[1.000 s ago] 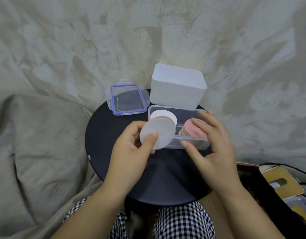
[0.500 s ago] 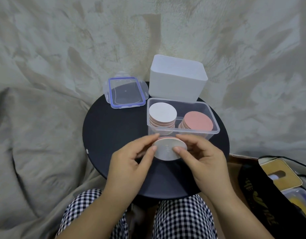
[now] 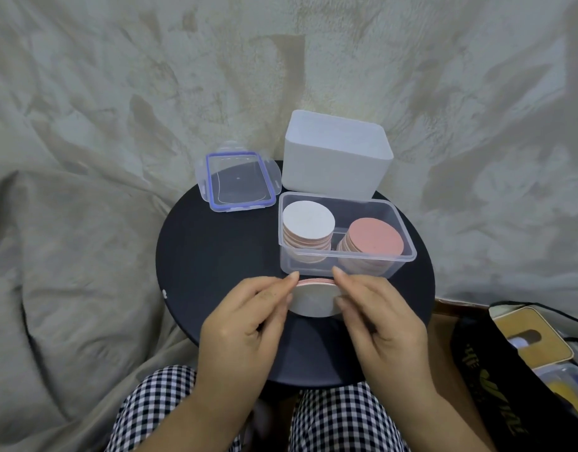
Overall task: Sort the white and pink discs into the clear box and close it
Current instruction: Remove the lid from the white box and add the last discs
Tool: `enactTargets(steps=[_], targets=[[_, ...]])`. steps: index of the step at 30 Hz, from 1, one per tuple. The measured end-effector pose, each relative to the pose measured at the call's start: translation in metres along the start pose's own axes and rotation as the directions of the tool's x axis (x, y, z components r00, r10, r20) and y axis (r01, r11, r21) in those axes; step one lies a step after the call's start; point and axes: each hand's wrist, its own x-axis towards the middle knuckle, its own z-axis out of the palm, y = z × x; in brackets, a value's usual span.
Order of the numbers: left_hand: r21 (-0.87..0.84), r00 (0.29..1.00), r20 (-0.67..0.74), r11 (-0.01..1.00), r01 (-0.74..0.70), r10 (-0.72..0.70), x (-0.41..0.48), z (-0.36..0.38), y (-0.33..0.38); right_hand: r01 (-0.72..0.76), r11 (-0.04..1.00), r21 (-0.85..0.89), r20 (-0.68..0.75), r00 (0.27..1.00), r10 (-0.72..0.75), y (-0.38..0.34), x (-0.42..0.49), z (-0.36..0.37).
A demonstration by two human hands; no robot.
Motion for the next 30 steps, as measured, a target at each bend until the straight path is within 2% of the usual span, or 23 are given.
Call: enactTargets(steps=[3, 14, 18, 22, 24, 26, 30], targets=[[-0.022, 0.999, 0.005, 0.999, 0.041, -0.041, -0.001, -0.002, 0.0, -0.084, 0.995, 0.049, -0.001, 0.996, 0.084, -0.001, 0.0, -0.001], [-0.006, 0.993, 0.018, 0.994, 0.113, -0.113, 0.0, -0.002, -0.002, -0.08, 0.997, 0.02, 0.014, 0.997, 0.08, 0.001, -0.004, 0.002], [-0.081, 0.989, 0.025, 0.986, 0.145, -0.144, 0.008, -0.004, 0.001, -0.194, 0.976, 0.103, 0.067, 0.98, 0.188, -0.005, 0.007, -0.006], [-0.194, 0.983, 0.056, 0.964, 0.182, -0.175, 0.039, -0.007, 0.012, -0.425, 0.848, 0.317, 0.202, 0.904, 0.377, -0.008, 0.05, -0.027], [-0.181, 0.982, 0.09, 0.967, 0.181, -0.167, 0.062, -0.007, 0.014, -0.5, 0.786, 0.363, 0.27, 0.864, 0.425, -0.008, 0.083, -0.036], [-0.097, 0.977, 0.119, 0.978, 0.186, -0.174, 0.081, -0.006, 0.01, -0.57, 0.743, 0.352, 0.336, 0.817, 0.468, -0.006, 0.116, -0.04], [0.042, 0.923, 0.234, 0.952, 0.303, -0.304, 0.095, -0.001, -0.007, -0.717, 0.656, 0.235, 0.486, 0.672, 0.559, 0.011, 0.154, -0.03]])
